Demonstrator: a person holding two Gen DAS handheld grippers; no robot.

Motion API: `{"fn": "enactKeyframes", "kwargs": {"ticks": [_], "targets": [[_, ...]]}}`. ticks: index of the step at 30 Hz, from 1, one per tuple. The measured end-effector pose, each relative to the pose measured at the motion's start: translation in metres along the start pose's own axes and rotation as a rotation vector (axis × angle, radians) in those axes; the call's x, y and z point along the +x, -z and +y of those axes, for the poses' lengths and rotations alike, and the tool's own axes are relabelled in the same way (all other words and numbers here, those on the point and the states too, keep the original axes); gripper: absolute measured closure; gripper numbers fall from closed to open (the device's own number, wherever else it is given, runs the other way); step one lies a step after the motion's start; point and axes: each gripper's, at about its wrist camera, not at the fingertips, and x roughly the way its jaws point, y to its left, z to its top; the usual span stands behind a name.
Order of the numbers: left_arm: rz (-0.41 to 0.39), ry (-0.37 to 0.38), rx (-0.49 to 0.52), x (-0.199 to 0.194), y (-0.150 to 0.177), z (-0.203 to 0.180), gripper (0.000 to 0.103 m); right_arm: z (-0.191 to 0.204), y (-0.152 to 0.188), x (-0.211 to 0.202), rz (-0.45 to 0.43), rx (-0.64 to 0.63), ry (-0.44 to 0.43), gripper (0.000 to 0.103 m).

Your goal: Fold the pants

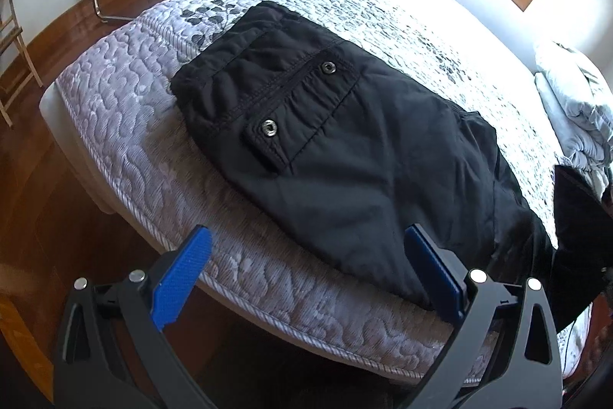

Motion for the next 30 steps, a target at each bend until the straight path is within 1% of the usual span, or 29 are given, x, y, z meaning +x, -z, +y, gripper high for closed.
{"fn": "enactKeyframes", "kwargs": {"ticks": [4, 13, 16, 20, 25, 27, 28, 30], "targets": [[0.005, -0.001, -0.018, 0.000, 0.002, 0.009, 0.003, 0.024, 0.011, 0.018, 0.043, -0.066, 0.013, 0.086], [0.023, 0.002, -0.055, 0.004, 0.004, 0.023, 0.003, 0.073, 0.031, 0.048, 0.093, -0.215, 0.042, 0.086], [0.030, 0.004, -0.060, 0.006, 0.006, 0.025, 0.003, 0.078, 0.038, 0.059, 0.114, -0.243, 0.057, 0.086], [0.041, 0.009, -0.058, 0.009, 0.008, 0.025, 0.003, 0.086, 0.049, 0.068, 0.109, -0.301, 0.085, 0.086], [0.053, 0.013, -0.056, 0.012, 0.011, 0.022, 0.003, 0.096, 0.054, 0.080, 0.126, -0.338, 0.106, 0.086], [0.056, 0.016, -0.058, 0.013, 0.012, 0.021, 0.003, 0.102, 0.058, 0.085, 0.137, -0.376, 0.122, 0.086], [0.059, 0.018, -0.057, 0.014, 0.012, 0.020, 0.003, 0.104, 0.062, 0.087, 0.141, -0.400, 0.133, 0.085], [0.064, 0.020, -0.054, 0.015, 0.013, 0.019, 0.003, 0.106, 0.066, 0.089, 0.145, -0.417, 0.131, 0.080]]}}
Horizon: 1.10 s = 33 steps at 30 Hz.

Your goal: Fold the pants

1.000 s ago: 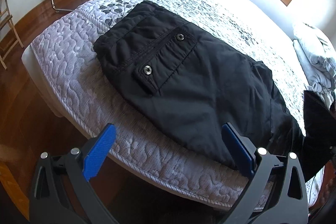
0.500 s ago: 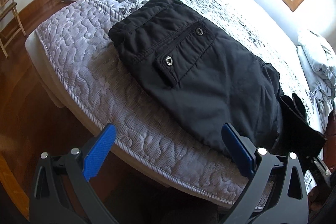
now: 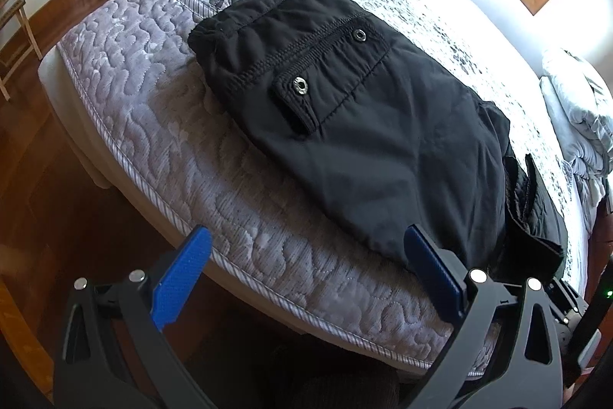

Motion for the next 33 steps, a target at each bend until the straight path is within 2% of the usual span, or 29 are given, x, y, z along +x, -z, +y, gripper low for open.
{"fn": "enactKeyframes", "kwargs": {"ticks": [4, 5, 7, 10, 12, 15, 20, 21, 23, 25, 27, 30, 33], "targets": [[0.009, 0.002, -0.001, 0.001, 0.001, 0.000, 0.003, -0.004, 0.005, -0.006, 0.002, 0.034, -0.130, 0.045], [0.010, 0.002, -0.002, 0.001, 0.000, 0.000, 0.003, -0.007, 0.007, -0.013, -0.007, 0.051, -0.198, 0.041], [0.013, 0.001, -0.005, 0.002, 0.001, 0.001, 0.003, -0.013, 0.009, -0.023, -0.026, 0.079, -0.267, 0.041], [0.014, 0.002, -0.013, 0.001, 0.000, 0.002, 0.003, -0.041, 0.016, -0.044, -0.077, 0.211, -0.363, 0.041], [0.016, 0.005, -0.017, 0.001, 0.001, 0.002, 0.003, -0.052, 0.017, -0.051, -0.087, 0.259, -0.365, 0.041], [0.021, 0.011, -0.021, 0.002, 0.001, 0.001, 0.003, -0.047, 0.018, -0.059, -0.084, 0.204, -0.338, 0.040], [0.022, 0.015, 0.000, 0.001, 0.003, -0.003, 0.003, -0.022, 0.016, -0.052, -0.072, 0.073, -0.208, 0.044], [0.025, 0.016, 0.000, 0.002, 0.002, -0.003, 0.003, -0.017, 0.016, -0.048, -0.063, 0.043, -0.187, 0.047], [0.027, 0.019, -0.005, 0.002, 0.002, -0.003, 0.003, -0.013, 0.017, -0.041, -0.041, 0.024, -0.144, 0.061], [0.026, 0.018, -0.011, 0.002, 0.001, -0.002, 0.003, -0.018, 0.017, -0.032, -0.016, 0.053, -0.140, 0.067], [0.028, 0.018, -0.016, 0.003, 0.001, -0.001, 0.003, -0.024, 0.017, -0.026, 0.002, 0.087, -0.178, 0.082], [0.032, 0.019, -0.025, 0.003, 0.001, 0.003, 0.003, -0.028, 0.017, -0.030, -0.014, 0.101, -0.198, 0.088], [0.031, 0.018, -0.029, 0.003, 0.002, 0.006, 0.003, -0.026, 0.014, -0.050, -0.065, 0.083, -0.224, 0.089]]}}
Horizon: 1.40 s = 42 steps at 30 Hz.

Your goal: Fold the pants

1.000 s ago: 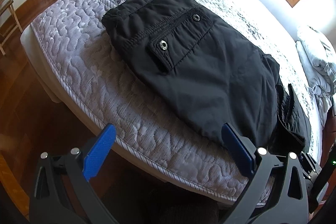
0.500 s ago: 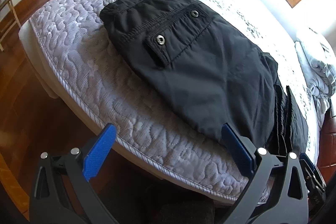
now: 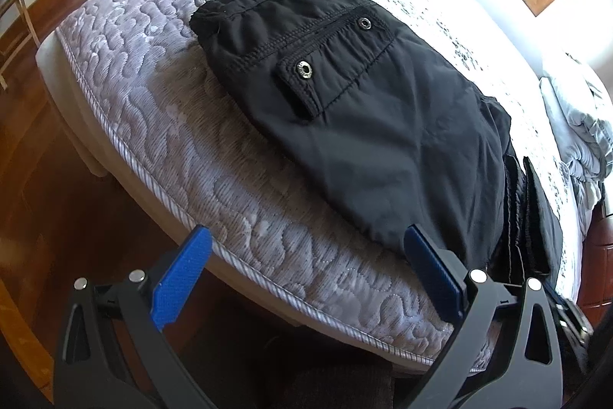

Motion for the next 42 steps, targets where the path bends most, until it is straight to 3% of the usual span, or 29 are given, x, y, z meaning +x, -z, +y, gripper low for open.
{"fn": "enactKeyframes", "kwargs": {"ticks": [4, 10, 15, 17, 19, 24, 30, 33, 38, 41, 42], "targets": [[0.008, 0.004, -0.004, 0.004, 0.001, 0.000, 0.003, 0.014, -0.003, -0.013, -0.028, -0.056, -0.028, 0.089], [0.012, 0.005, -0.010, 0.006, -0.001, 0.001, 0.003, 0.015, 0.011, 0.026, 0.073, -0.058, -0.027, 0.089], [0.021, 0.014, -0.044, 0.011, -0.005, 0.009, 0.003, 0.012, 0.014, 0.032, 0.077, -0.046, -0.038, 0.089], [0.027, 0.027, -0.066, 0.014, -0.007, 0.013, 0.003, 0.012, 0.014, 0.030, 0.082, -0.048, -0.060, 0.074], [0.023, 0.064, -0.102, 0.013, -0.008, 0.020, 0.003, 0.008, 0.013, 0.021, 0.062, -0.021, -0.104, 0.069], [0.002, 0.124, -0.195, 0.009, -0.013, 0.047, 0.003, -0.021, 0.006, -0.021, -0.037, 0.119, -0.211, 0.069], [0.003, 0.288, -0.347, 0.015, -0.028, 0.073, 0.003, -0.088, 0.007, -0.051, -0.123, 0.285, -0.141, 0.069], [0.003, 0.308, -0.396, 0.022, -0.034, 0.077, 0.003, -0.117, 0.013, -0.052, -0.126, 0.353, -0.087, 0.068], [0.002, 0.332, -0.436, 0.024, -0.036, 0.077, 0.004, -0.152, 0.024, -0.048, -0.134, 0.443, -0.042, 0.068], [-0.012, 0.438, -0.430, 0.016, -0.039, 0.070, 0.004, -0.160, 0.026, -0.044, -0.126, 0.456, -0.023, 0.068], [-0.012, 0.442, -0.431, 0.017, -0.039, 0.068, 0.004, -0.161, 0.026, -0.043, -0.125, 0.459, -0.025, 0.068]]}}
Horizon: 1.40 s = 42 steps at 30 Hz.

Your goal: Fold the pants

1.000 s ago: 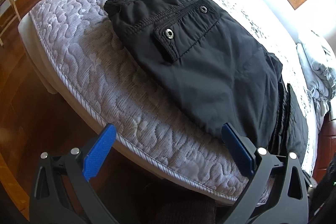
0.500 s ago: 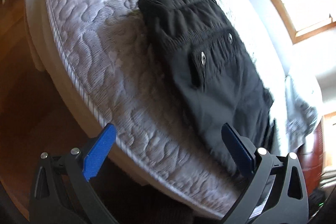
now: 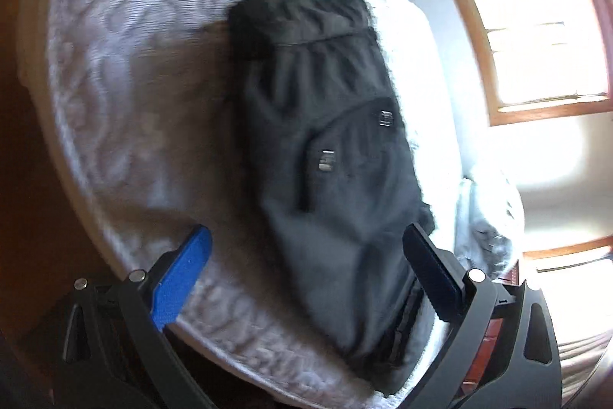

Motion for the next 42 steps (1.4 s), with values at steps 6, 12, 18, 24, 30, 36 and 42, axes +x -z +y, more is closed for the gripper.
{"fn": "enactKeyframes", "kwargs": {"ticks": [6, 12, 18, 24, 30, 36, 42], "targets": [[0.019, 0.019, -0.091, 0.018, -0.005, 0.008, 0.004, 0.005, 0.000, 0.008, 0.008, -0.014, -0.002, 0.068], [0.030, 0.103, -0.103, 0.030, -0.012, 0.006, 0.004, 0.009, 0.000, 0.014, 0.017, -0.027, 0.001, 0.068], [0.048, 0.179, -0.168, 0.048, -0.017, 0.009, 0.012, 0.007, 0.001, 0.021, 0.031, -0.026, 0.010, 0.068], [0.075, 0.102, -0.166, 0.064, -0.016, 0.006, 0.060, 0.000, 0.000, 0.026, 0.042, -0.004, 0.018, 0.068], [0.074, 0.143, -0.176, 0.065, -0.015, 0.002, 0.085, -0.004, 0.001, 0.031, 0.055, -0.004, 0.036, 0.068], [0.055, 0.188, -0.147, 0.060, -0.014, -0.011, 0.092, -0.006, 0.005, 0.036, 0.071, 0.003, 0.045, 0.068], [0.099, 0.218, -0.286, 0.082, -0.019, 0.009, 0.088, -0.008, 0.007, 0.035, 0.073, 0.014, 0.041, 0.068]]}}
